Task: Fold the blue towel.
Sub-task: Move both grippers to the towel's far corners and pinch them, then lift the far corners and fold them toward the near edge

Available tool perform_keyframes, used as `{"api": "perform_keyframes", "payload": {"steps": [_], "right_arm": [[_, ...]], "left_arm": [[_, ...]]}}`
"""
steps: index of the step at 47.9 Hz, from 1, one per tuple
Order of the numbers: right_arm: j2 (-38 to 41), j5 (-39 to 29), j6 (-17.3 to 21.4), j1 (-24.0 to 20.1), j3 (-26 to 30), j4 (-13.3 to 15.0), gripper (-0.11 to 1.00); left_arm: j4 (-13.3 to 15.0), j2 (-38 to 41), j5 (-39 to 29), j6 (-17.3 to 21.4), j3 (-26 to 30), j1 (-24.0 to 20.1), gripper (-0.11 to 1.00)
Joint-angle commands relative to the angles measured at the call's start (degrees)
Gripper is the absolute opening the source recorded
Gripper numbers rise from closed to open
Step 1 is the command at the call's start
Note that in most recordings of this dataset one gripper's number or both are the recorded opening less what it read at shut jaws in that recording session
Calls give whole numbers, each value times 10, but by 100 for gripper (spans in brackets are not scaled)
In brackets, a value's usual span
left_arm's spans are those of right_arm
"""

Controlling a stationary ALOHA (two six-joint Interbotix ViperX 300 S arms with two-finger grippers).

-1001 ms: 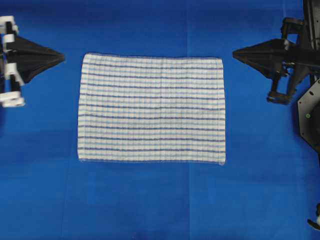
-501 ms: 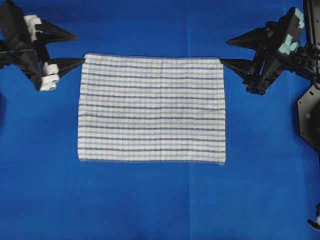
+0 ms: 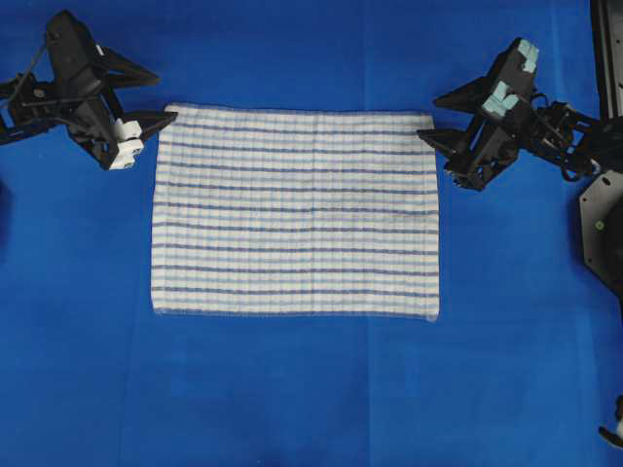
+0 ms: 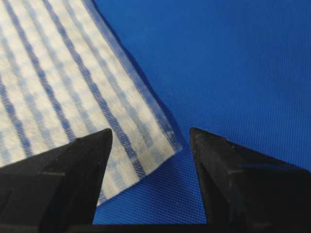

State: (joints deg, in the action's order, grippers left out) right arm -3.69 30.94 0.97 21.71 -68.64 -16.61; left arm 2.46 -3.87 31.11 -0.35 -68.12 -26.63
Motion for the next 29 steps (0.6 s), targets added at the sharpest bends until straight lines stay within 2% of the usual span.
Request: {"api": "perform_keyframes", "payload": {"steps": [1, 8, 14, 29], "right_arm": [[16, 14, 0, 2, 11, -5, 68], [34, 18, 0, 2, 16, -14, 64], [36, 19, 0, 2, 18, -15, 55], [38, 19, 0, -5, 18, -15, 19]], "left_arm": [[2, 18, 14, -3, 7, -6, 70], [2, 40, 18, -4, 14, -7, 69], [2, 52, 18, -4, 18, -6, 63], [2, 84, 18, -4, 22, -3, 19]]}}
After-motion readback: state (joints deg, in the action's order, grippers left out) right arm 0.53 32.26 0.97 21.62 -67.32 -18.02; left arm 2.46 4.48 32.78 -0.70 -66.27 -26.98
